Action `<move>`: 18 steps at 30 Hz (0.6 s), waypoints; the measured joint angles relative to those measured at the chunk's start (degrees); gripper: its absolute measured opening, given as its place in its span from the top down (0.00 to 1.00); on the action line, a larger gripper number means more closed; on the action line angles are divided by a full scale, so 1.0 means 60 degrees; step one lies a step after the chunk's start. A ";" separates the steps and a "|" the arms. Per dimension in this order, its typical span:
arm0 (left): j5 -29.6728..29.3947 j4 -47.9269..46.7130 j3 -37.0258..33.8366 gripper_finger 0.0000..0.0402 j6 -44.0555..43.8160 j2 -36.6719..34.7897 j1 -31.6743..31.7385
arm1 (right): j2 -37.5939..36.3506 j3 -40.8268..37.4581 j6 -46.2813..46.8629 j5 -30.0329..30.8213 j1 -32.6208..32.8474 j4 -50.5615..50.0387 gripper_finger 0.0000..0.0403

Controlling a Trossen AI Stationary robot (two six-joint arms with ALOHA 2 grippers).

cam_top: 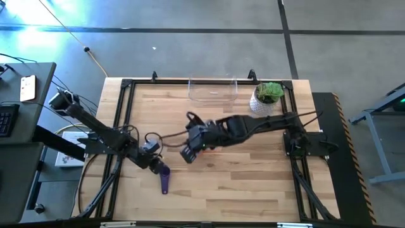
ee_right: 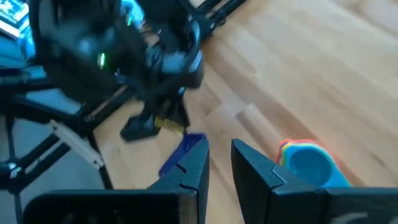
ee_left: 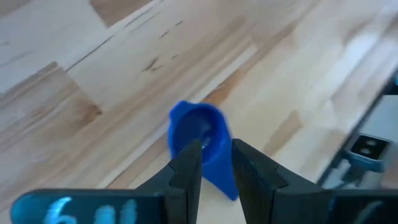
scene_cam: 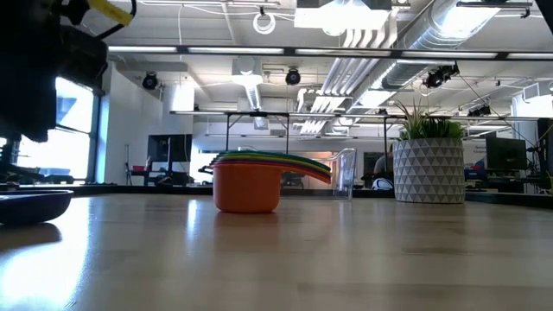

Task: Nest measuring cups in basket
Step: Stack the dark blue measuring cup on top of the light blue measuring cup

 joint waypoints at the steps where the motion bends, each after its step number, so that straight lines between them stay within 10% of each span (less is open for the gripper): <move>1: -0.0033 0.0026 0.0000 0.81 0.0069 -0.0137 0.0000 | 0.0037 0.0000 0.0052 -0.0007 0.0093 0.0009 0.85; 18: -0.0892 -0.0349 0.0000 0.81 0.0817 -0.3148 0.0000 | 0.0551 0.0000 0.0795 0.0657 0.0717 0.0982 0.69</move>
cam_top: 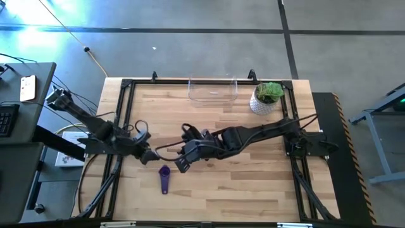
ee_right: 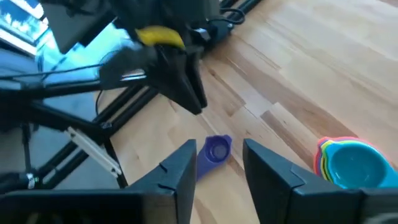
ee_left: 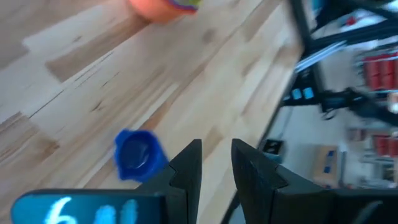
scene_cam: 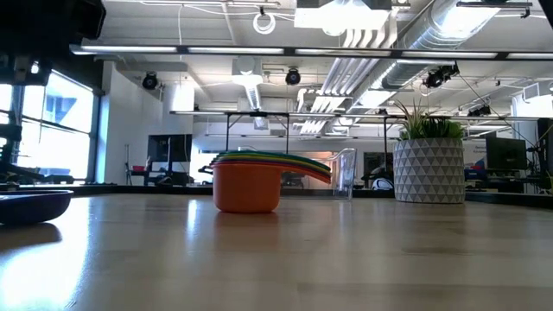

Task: Nest measuring cups in basket
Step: Stack the dark blue measuring cup on top of the light blue measuring cup

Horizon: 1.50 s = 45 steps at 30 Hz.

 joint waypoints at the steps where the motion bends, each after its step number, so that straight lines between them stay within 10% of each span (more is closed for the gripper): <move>1: -0.0098 0.0002 0.0000 0.81 0.0007 -0.0194 0.0000 | 0.0066 0.0000 0.0174 0.0003 -0.0004 0.0024 0.69; 22: -0.2323 0.0532 0.0007 0.81 0.1413 -0.3712 -0.0004 | 0.1925 -0.0024 0.1989 -0.0110 -0.0106 0.1439 0.68; 45: -0.2491 0.0375 0.0007 0.81 0.1672 -0.3964 -0.0004 | 0.3657 -0.0025 0.2329 -0.0381 -0.0266 0.2903 0.68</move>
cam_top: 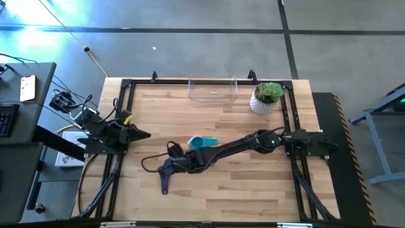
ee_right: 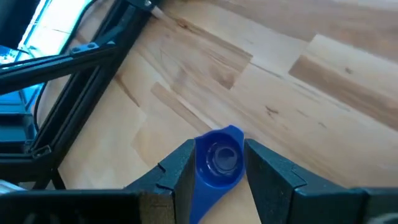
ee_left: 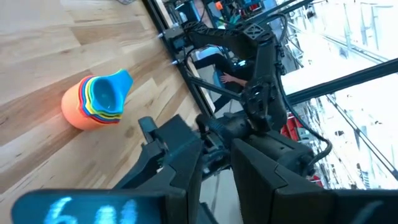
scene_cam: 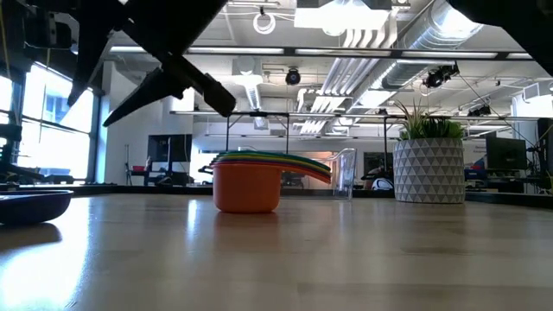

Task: Nest measuring cups in basket
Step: Stack the dark blue measuring cup on top of the light blue measuring cup

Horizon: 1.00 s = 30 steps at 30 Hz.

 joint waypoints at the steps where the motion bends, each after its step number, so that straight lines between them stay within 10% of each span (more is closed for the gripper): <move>1: 0.0001 -0.0004 0.0000 0.81 0.0000 -0.0002 0.0000 | 0.0058 0.0000 0.0109 -0.0041 0.0000 0.0030 0.68; 30: -0.0145 0.0003 0.0000 0.81 0.0171 0.0000 0.0000 | 0.0893 0.0000 -0.0170 -0.0465 0.0000 0.0438 0.68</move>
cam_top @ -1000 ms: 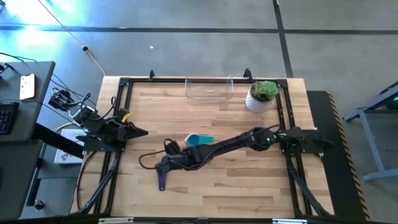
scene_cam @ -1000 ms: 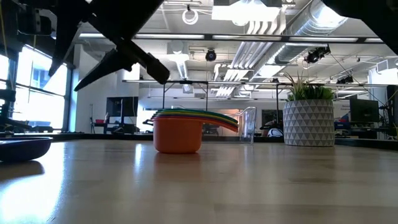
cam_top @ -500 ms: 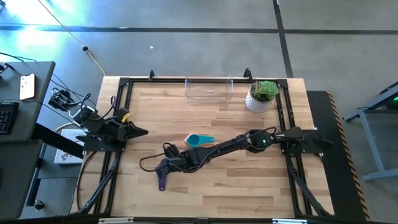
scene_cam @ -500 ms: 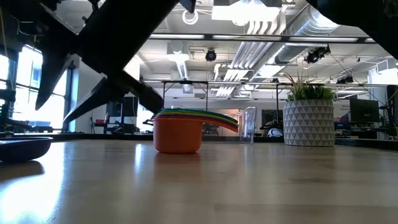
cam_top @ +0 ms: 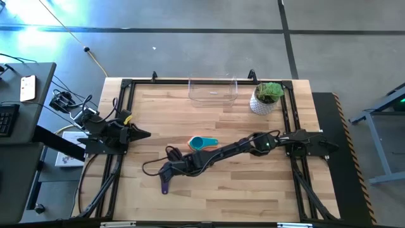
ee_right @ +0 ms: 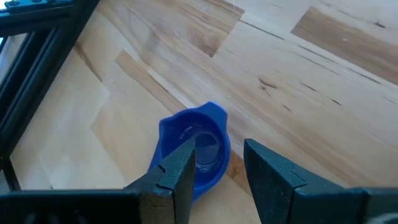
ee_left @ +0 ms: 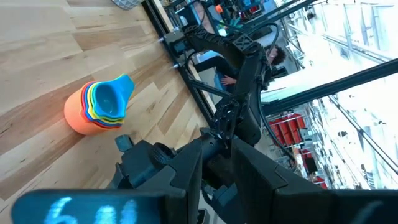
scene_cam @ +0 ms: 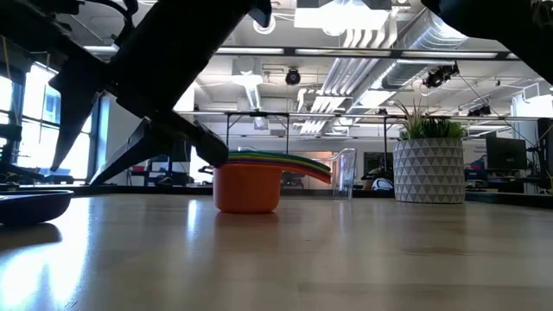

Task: Nest measuring cups in basket
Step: Stack the dark blue measuring cup on top of the light blue measuring cup

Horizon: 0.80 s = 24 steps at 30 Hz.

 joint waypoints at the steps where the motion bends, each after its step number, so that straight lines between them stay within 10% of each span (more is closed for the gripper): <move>1: 0.0000 0.0000 0.0000 0.81 0.0000 -0.0003 0.0000 | 0.0036 0.0002 0.0005 0.0002 0.0000 0.0036 0.68; 16: -0.0004 -0.0009 -0.0007 0.81 0.0000 -0.0004 0.0002 | 0.0458 0.0015 0.0244 -0.0678 -0.0004 0.0164 0.70; 24: -0.0007 -0.0011 -0.0007 0.81 0.0076 -0.0004 0.0001 | 0.0451 0.0015 0.0015 -0.1197 -0.0075 0.0047 0.95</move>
